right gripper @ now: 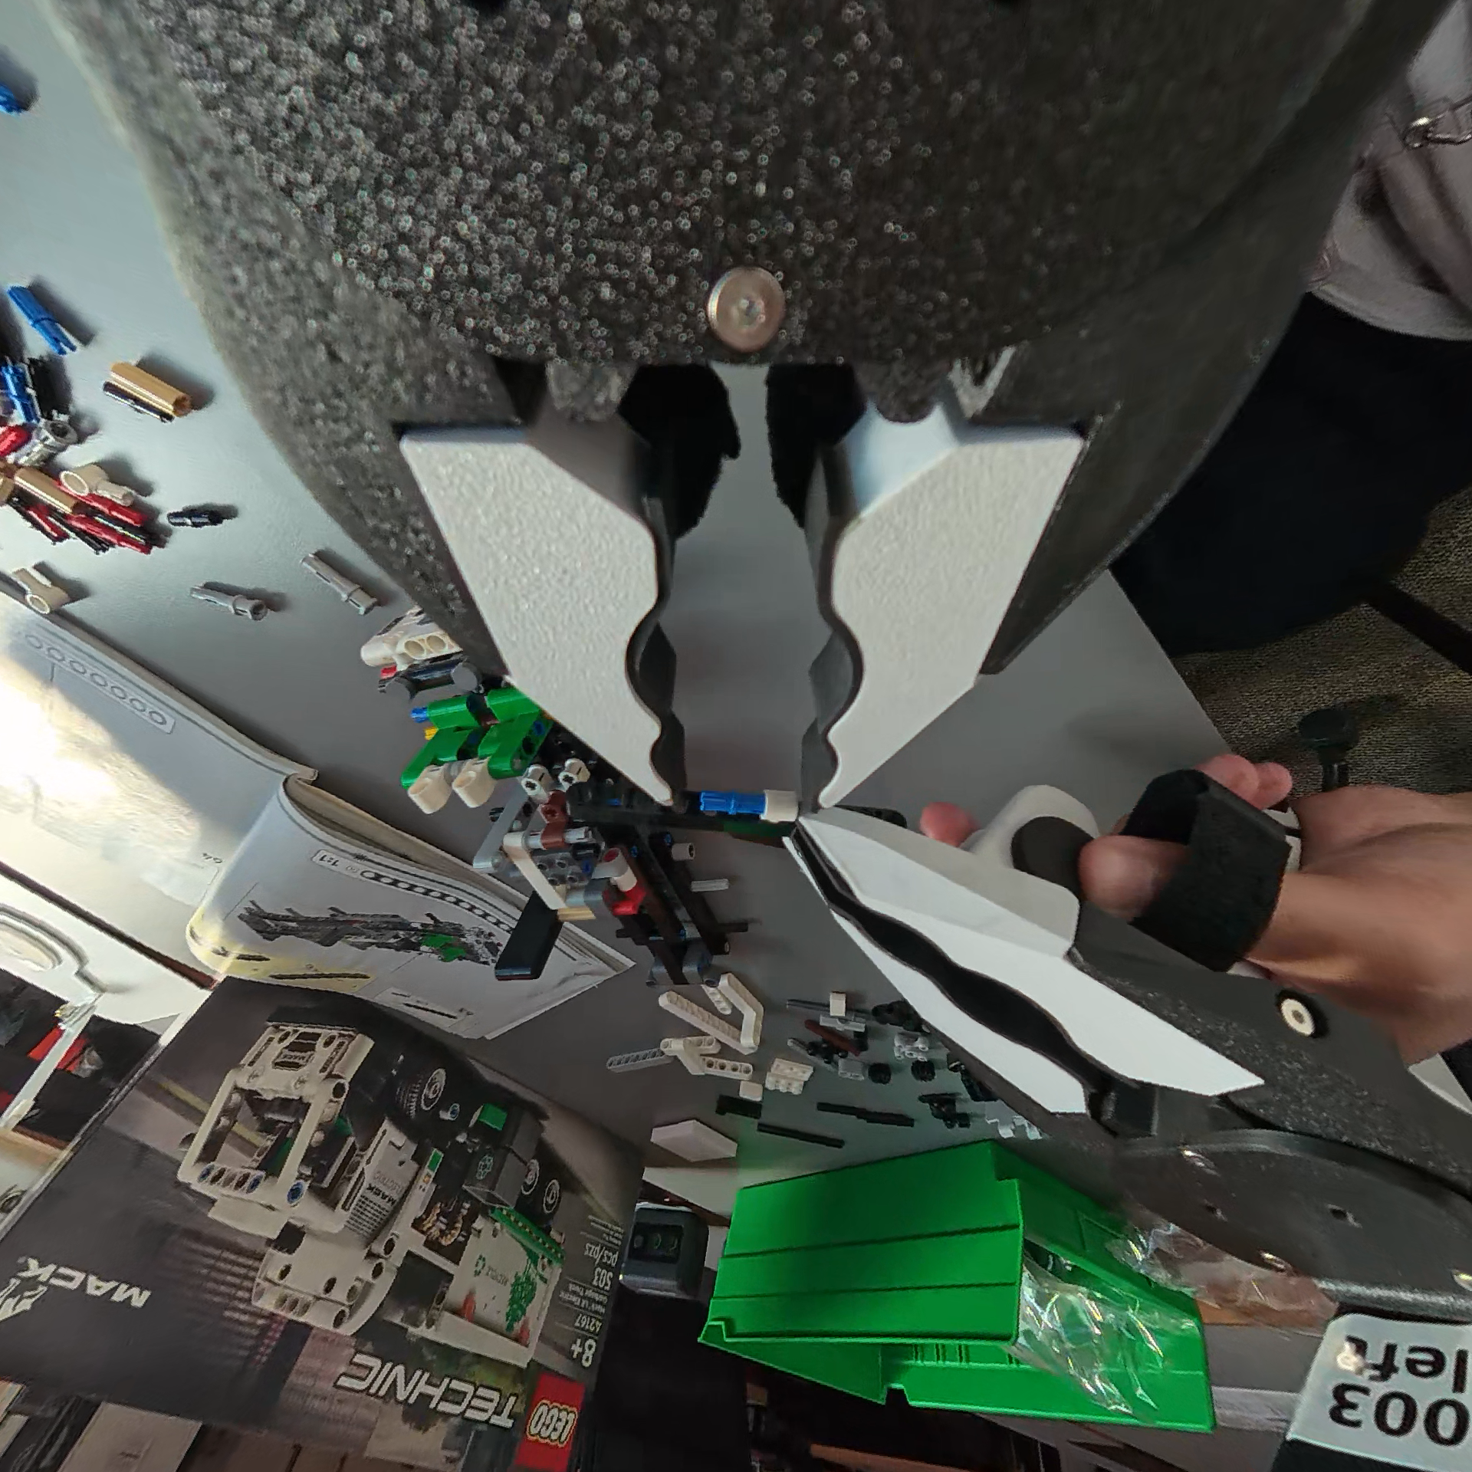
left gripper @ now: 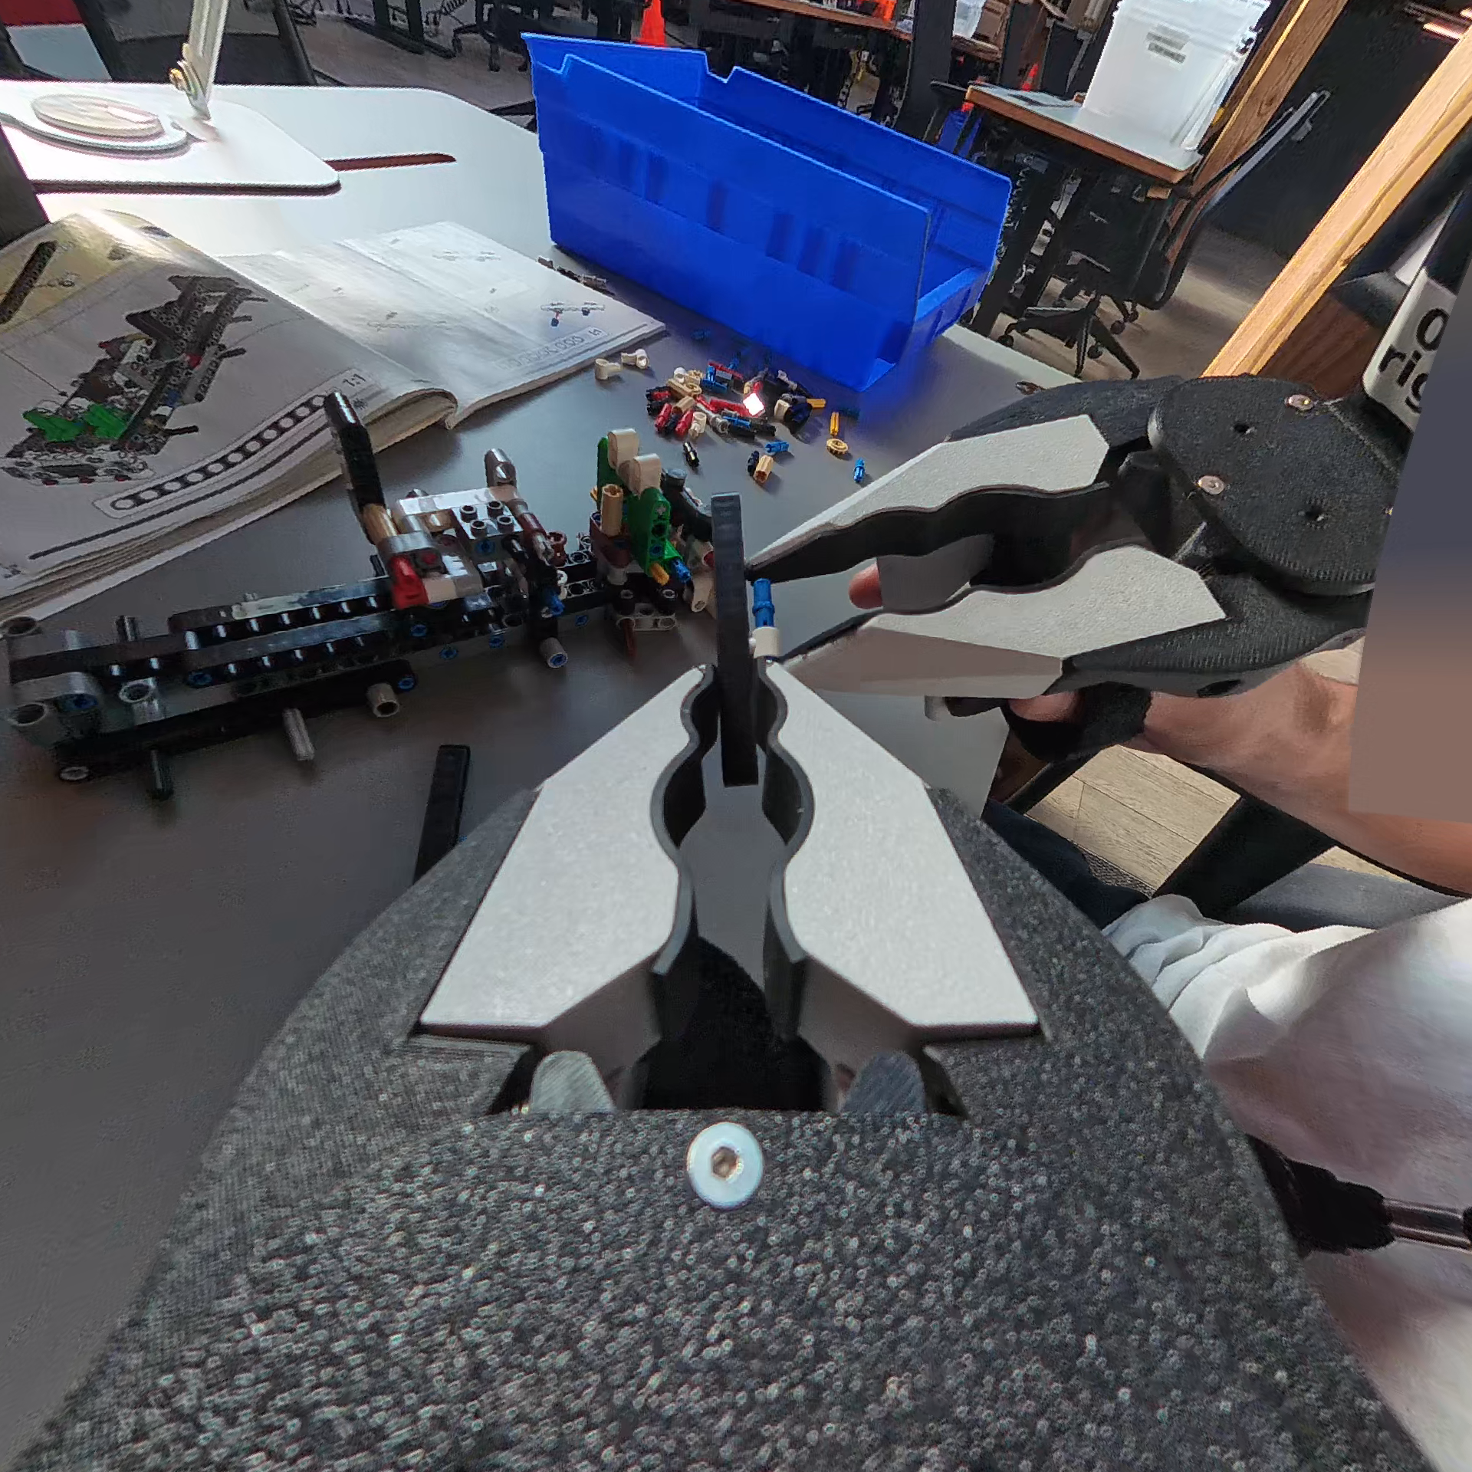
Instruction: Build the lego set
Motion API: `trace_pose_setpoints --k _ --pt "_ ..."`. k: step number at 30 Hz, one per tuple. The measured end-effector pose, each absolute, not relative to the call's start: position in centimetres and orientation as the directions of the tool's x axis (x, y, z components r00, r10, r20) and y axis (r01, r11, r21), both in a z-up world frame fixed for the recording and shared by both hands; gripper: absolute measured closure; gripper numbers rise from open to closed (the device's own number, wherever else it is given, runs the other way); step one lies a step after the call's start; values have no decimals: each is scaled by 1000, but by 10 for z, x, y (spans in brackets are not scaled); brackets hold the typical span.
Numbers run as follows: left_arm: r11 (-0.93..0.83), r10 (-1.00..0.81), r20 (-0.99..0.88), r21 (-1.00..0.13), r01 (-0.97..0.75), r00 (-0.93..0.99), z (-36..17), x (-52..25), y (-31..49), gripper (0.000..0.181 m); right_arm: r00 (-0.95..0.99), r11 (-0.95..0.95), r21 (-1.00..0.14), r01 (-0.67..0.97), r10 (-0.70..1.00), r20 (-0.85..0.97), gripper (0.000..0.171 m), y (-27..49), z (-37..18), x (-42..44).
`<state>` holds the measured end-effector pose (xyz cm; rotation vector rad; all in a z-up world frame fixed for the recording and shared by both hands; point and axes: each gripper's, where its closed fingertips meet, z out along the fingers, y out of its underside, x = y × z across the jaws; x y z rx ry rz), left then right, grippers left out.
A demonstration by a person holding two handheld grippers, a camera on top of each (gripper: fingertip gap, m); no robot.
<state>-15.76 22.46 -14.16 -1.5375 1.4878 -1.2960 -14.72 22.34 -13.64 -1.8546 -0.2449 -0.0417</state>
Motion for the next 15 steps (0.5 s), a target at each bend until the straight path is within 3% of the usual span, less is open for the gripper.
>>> trace_pose_setpoints --k 15 --pt "-85 -990 117 -940 -332 -77 -141 -169 224 175 980 -272 -948 167 155 128 149 225 -139 -151"
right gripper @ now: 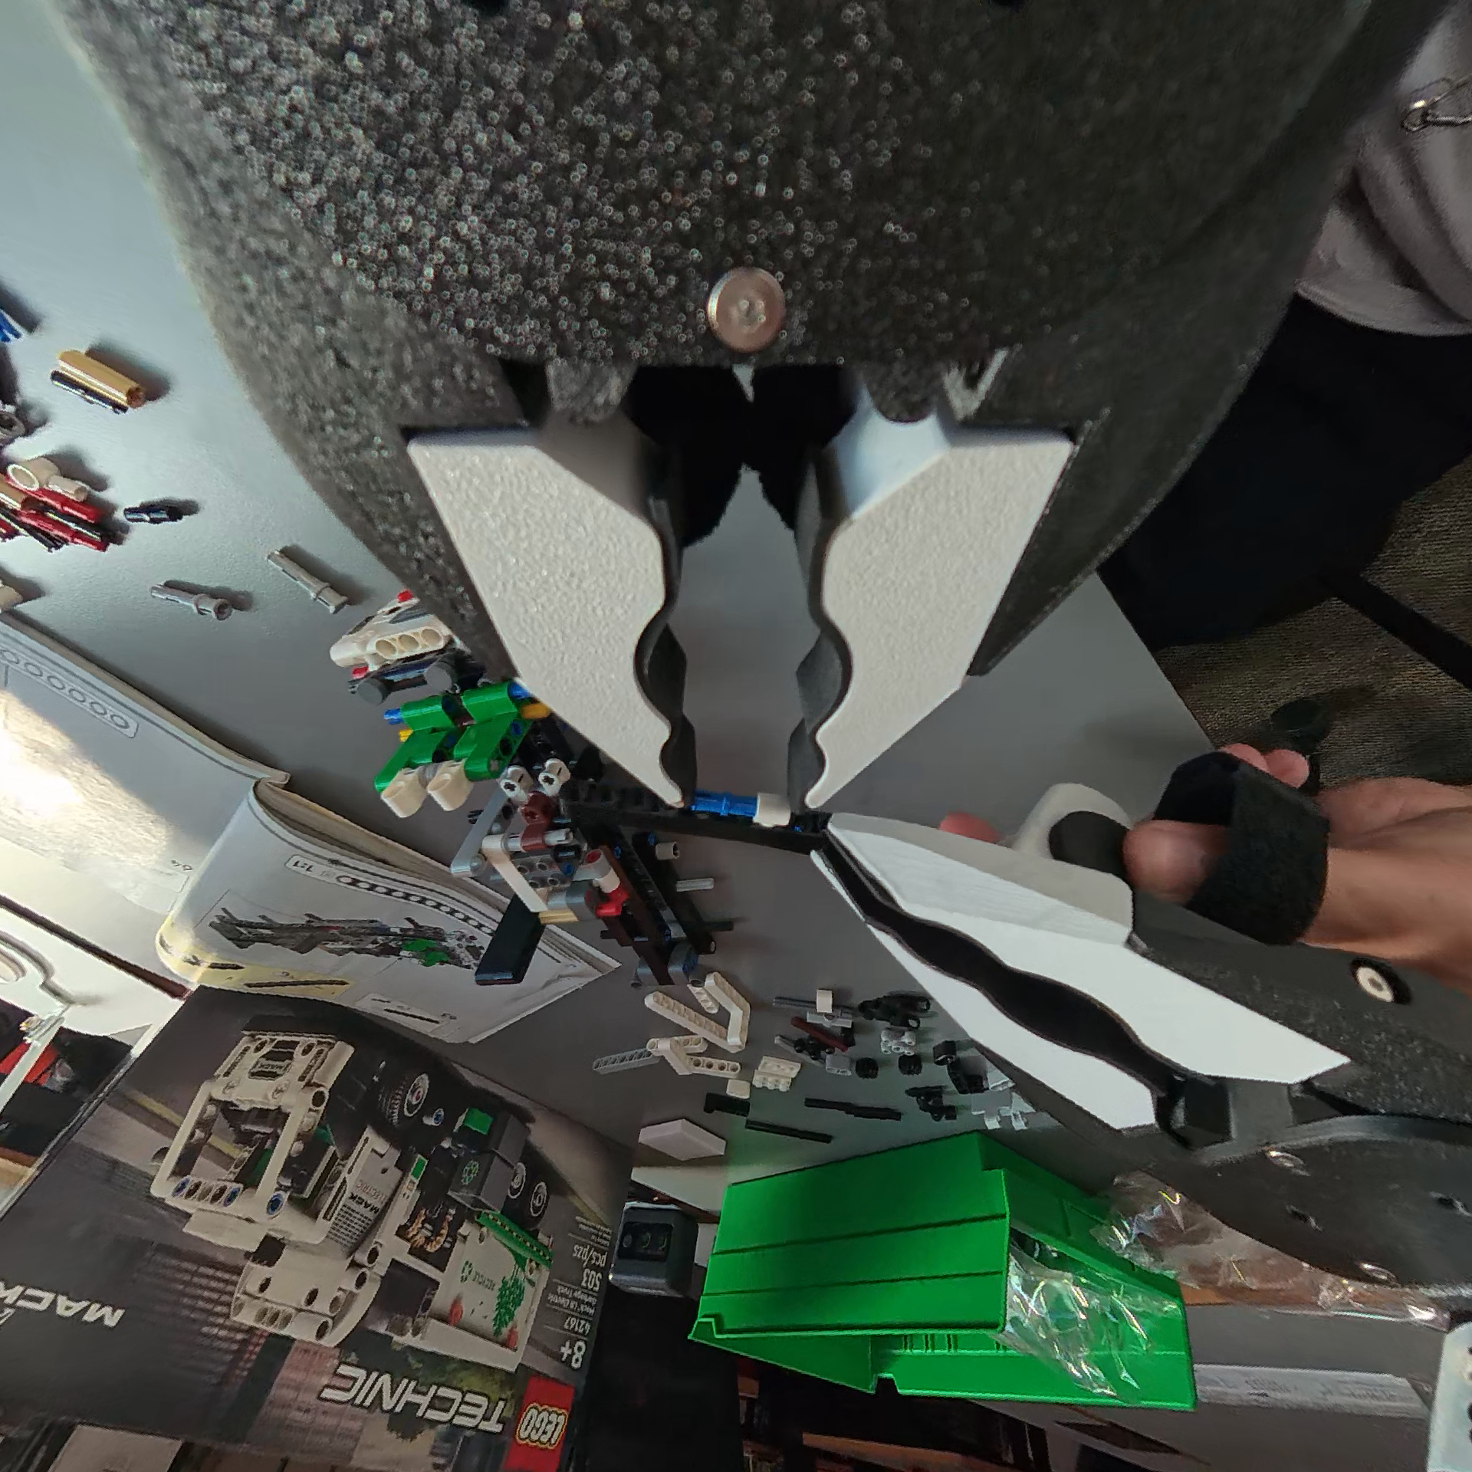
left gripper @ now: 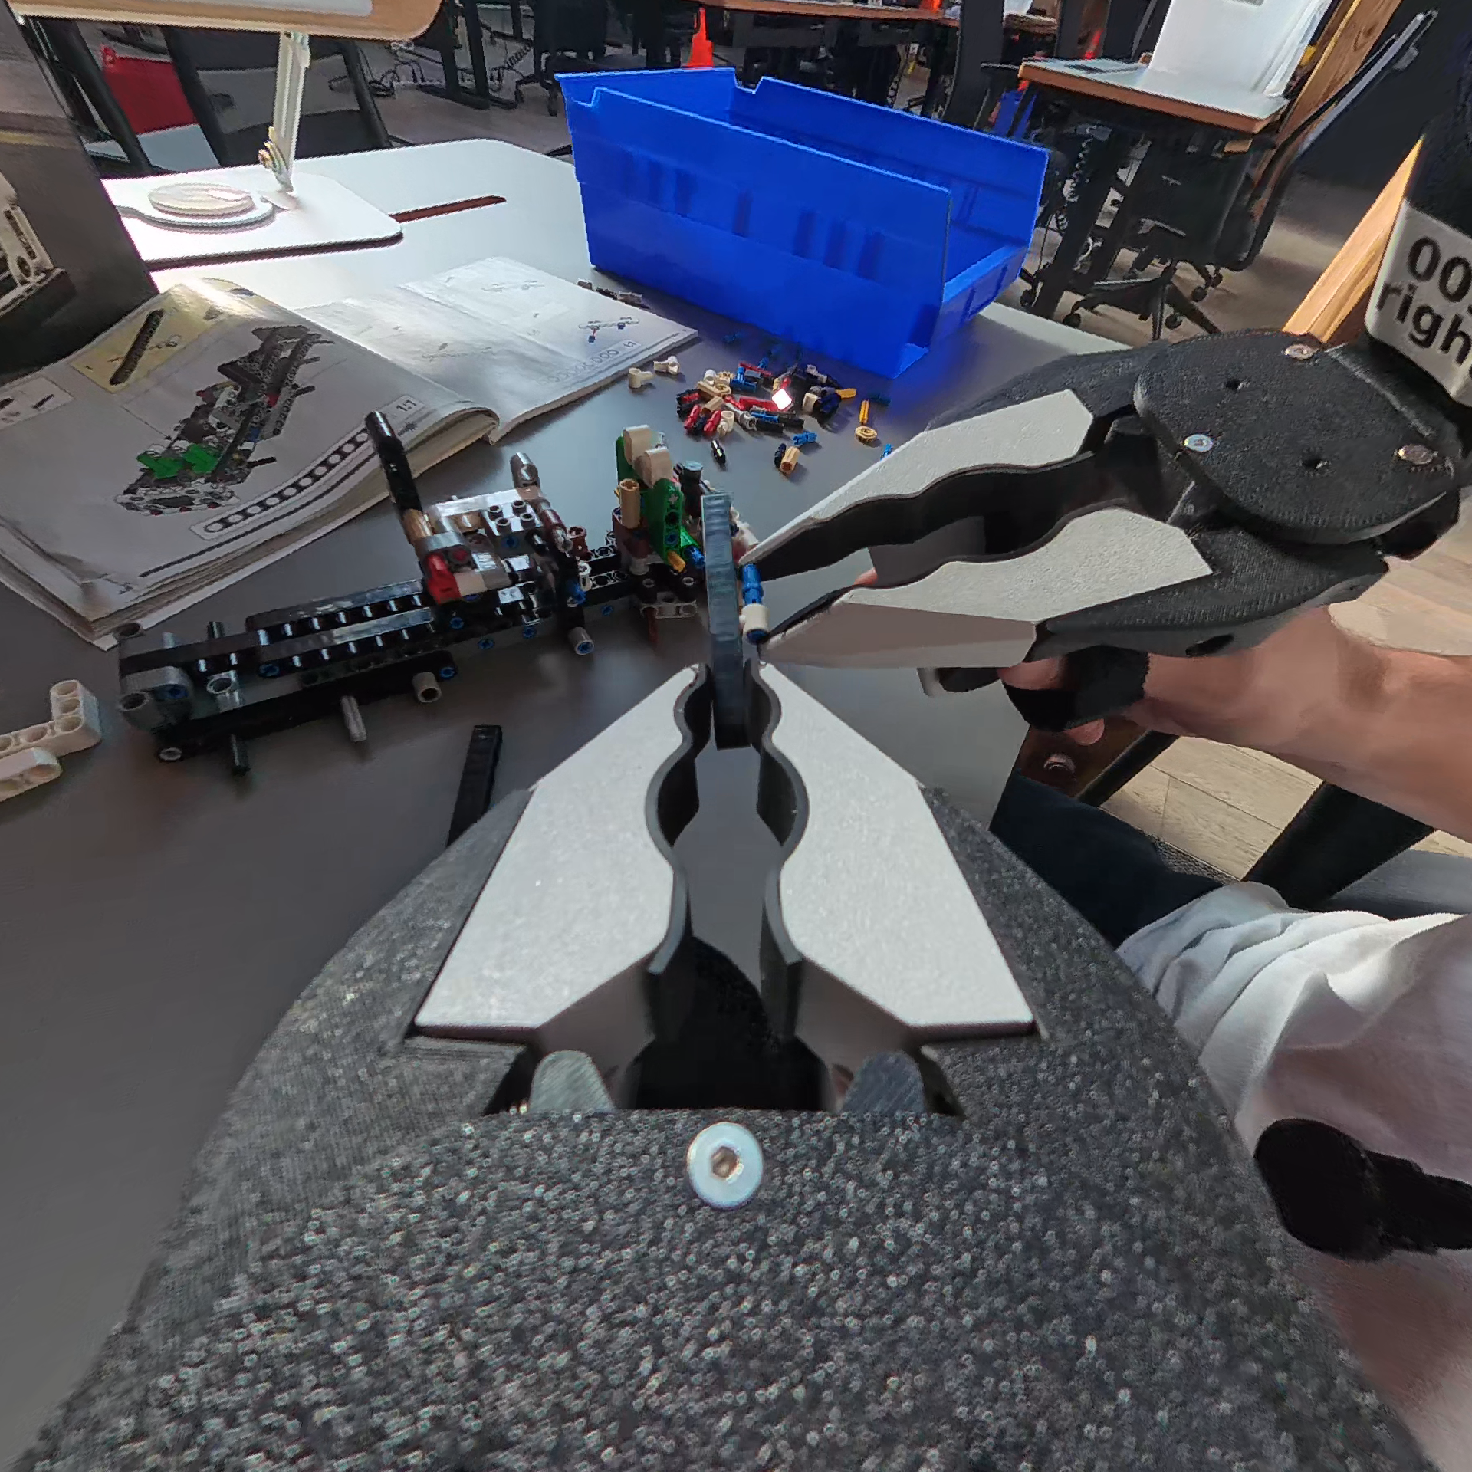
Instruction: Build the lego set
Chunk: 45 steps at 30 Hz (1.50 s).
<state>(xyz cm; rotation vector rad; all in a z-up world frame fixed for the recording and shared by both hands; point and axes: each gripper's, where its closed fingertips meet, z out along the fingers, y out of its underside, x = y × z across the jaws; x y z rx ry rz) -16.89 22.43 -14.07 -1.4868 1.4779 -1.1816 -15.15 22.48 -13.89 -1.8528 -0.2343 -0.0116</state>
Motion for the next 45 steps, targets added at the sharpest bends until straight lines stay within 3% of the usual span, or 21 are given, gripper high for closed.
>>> trace_pose_setpoints --k 13,20,25,35,45 --pt "-83 -993 106 -927 -365 -43 -147 -168 226 175 982 -317 -931 181 106 155 149 227 -146 -149" --pt "-60 -996 81 -915 -399 -35 -152 -172 229 175 990 -363 -925 112 125 71 147 228 -152 -151" --pt "27 -1000 -24 -853 -522 -12 -175 -198 247 175 980 -351 -933 79 201 7 144 210 -143 -152" --pt "-10 -1000 0 -792 -611 16 -192 -203 268 174 966 -327 -941 -93 200 -165 150 183 -141 -113" --pt "39 -996 -81 -752 -658 34 -199 -208 269 174 962 -312 -940 -137 185 -202 150 184 -128 -90"
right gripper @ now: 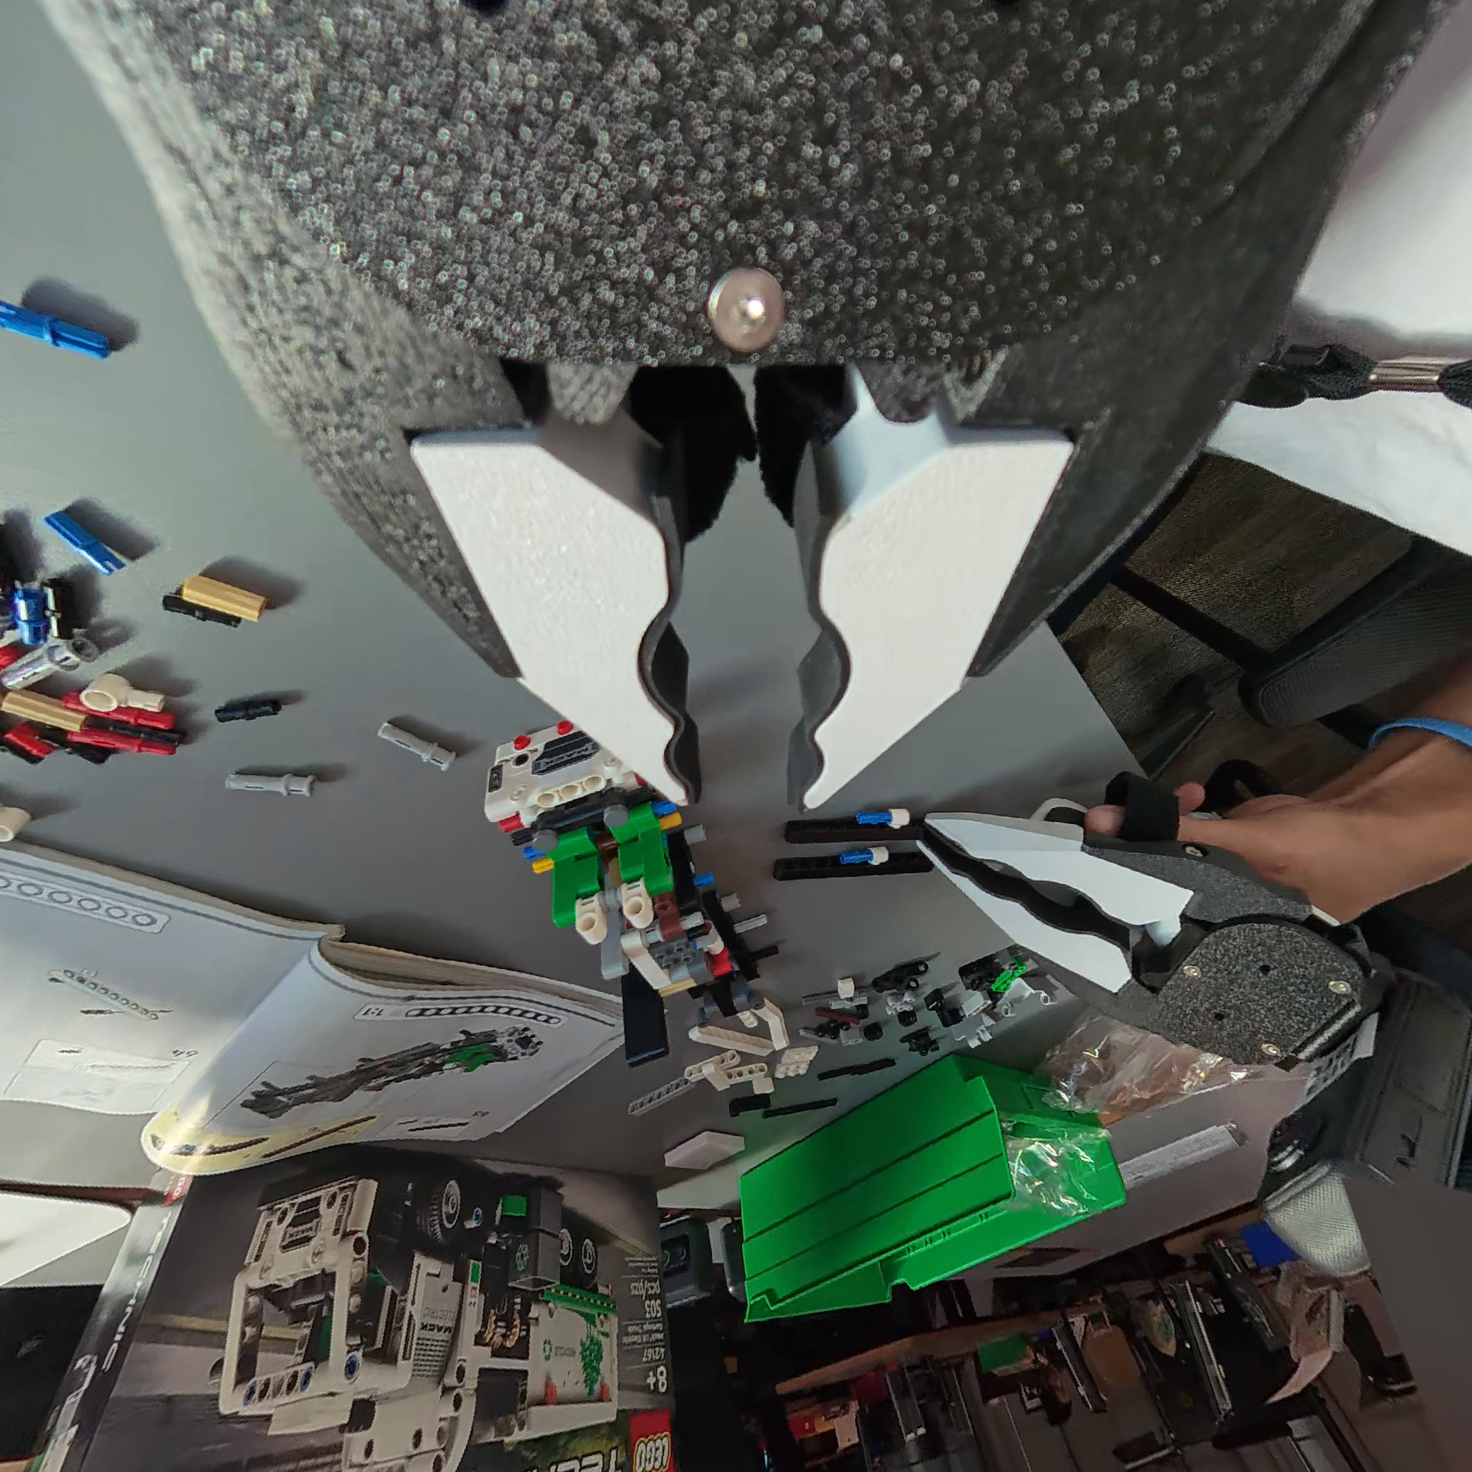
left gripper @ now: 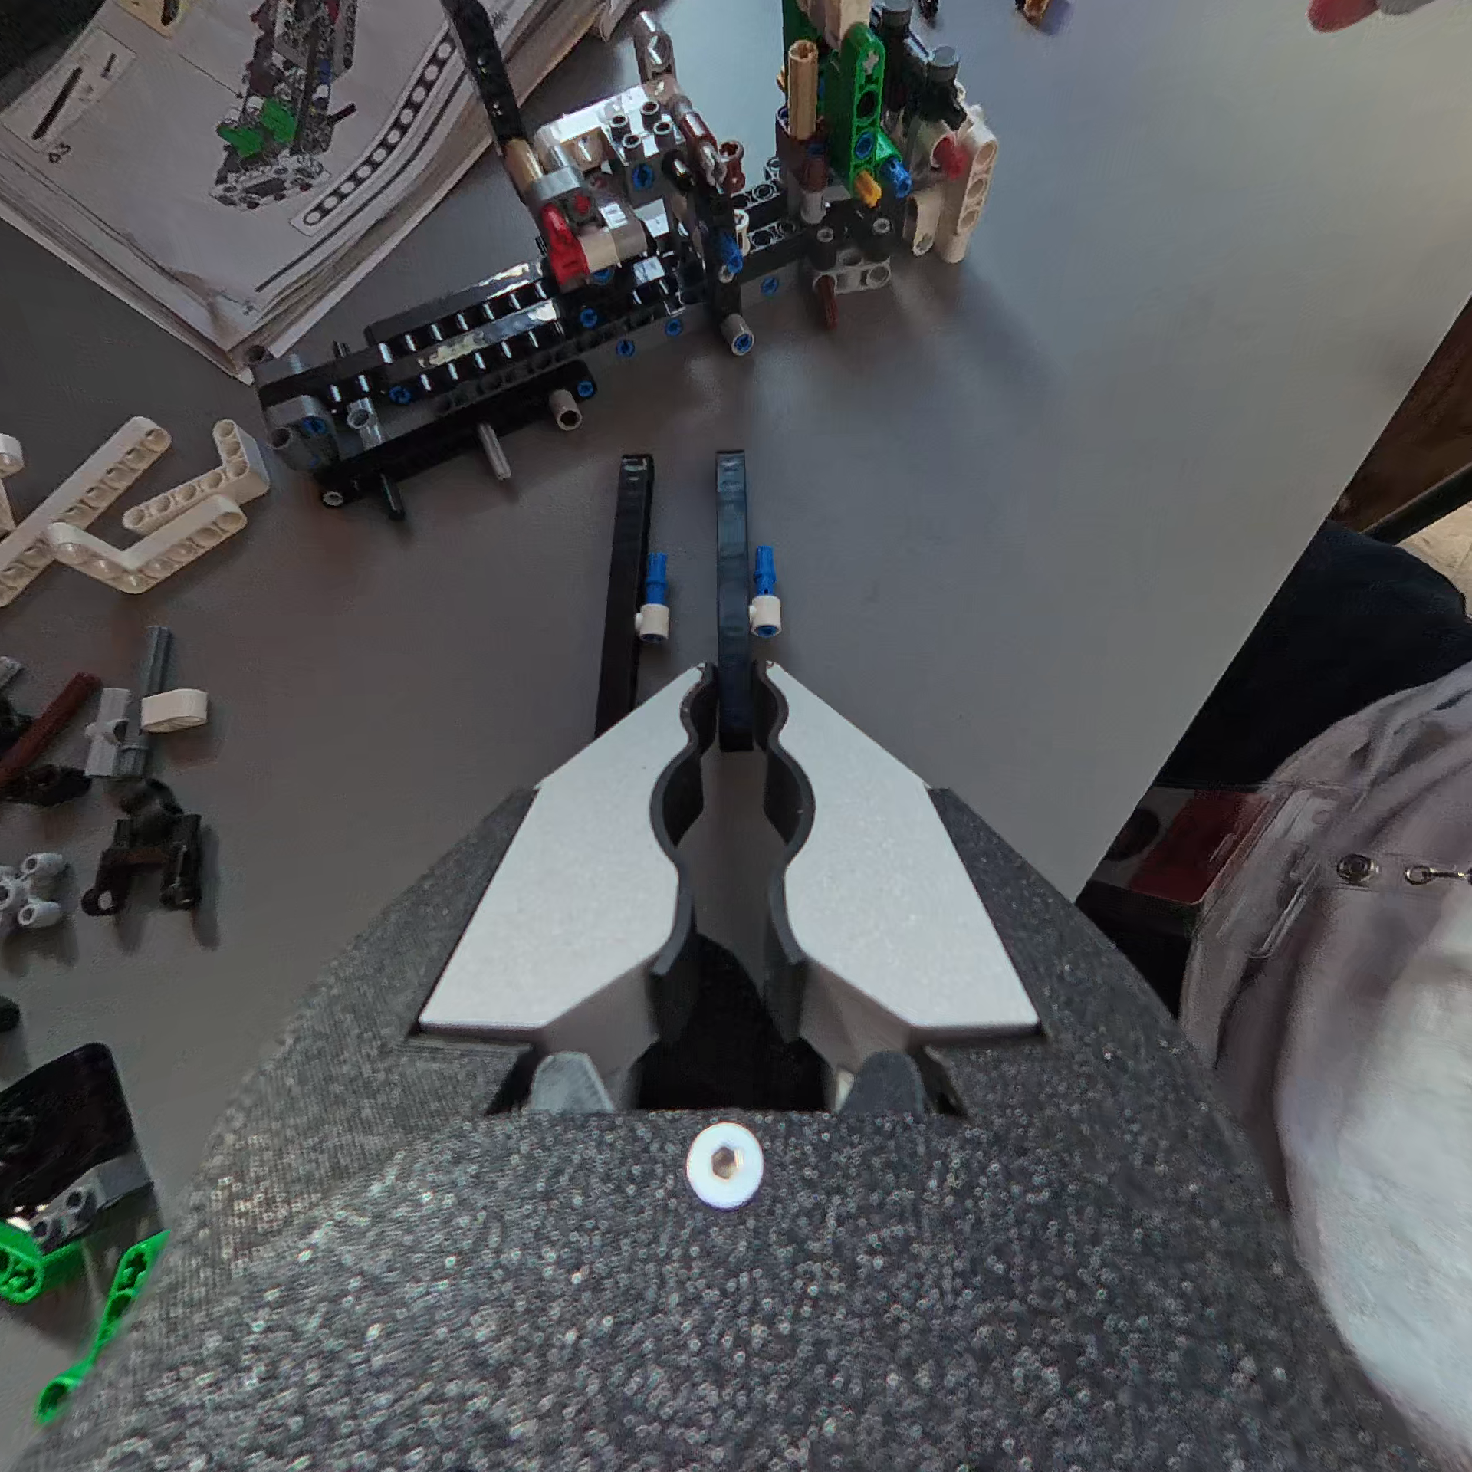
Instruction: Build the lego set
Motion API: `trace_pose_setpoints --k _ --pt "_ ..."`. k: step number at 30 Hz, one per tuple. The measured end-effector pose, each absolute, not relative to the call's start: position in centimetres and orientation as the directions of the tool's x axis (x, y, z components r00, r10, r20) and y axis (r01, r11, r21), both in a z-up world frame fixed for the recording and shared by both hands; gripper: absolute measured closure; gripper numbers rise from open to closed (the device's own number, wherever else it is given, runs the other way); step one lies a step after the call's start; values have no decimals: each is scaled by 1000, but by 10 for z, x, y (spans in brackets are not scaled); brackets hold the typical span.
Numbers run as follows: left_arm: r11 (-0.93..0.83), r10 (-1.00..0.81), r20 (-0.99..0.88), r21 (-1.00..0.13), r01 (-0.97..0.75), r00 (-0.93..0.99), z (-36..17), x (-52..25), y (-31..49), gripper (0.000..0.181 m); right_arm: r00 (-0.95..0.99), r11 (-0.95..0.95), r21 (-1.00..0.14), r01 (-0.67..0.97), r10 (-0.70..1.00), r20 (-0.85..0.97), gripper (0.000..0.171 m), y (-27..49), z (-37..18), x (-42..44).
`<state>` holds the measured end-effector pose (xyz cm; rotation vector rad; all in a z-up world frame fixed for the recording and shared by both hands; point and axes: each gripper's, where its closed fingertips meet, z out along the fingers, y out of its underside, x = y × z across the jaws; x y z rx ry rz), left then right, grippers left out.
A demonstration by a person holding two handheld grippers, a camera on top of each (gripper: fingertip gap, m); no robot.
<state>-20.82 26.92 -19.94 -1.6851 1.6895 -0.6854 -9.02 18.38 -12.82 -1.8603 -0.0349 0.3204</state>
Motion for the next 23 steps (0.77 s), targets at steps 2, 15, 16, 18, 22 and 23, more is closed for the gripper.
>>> trace_pose_setpoints --k 2,15,16,18,22,23 --pt "23 -997 -63 -759 -651 39 -197 -210 271 169 965 -314 -940 -135 171 -196 150 186 -126 -83" --pt "-241 -962 191 -932 -270 197 -138 -223 320 154 996 -397 -914 -81 -1 -88 150 193 -154 -19" --pt "-192 -966 137 -949 -252 220 -133 -221 326 157 996 -393 -915 -87 -14 -88 150 195 -153 -14" --pt "-111 -968 48 -962 -249 246 -128 -215 335 156 997 -410 -909 -78 -34 -71 150 199 -156 -4" --pt "-81 -955 -20 -942 -326 295 -142 -202 350 154 999 -385 -922 -50 -30 -42 153 208 -152 4" --pt "-84 -957 -20 -936 -341 291 -145 -199 350 154 999 -379 -924 -44 -21 -39 153 209 -151 4"
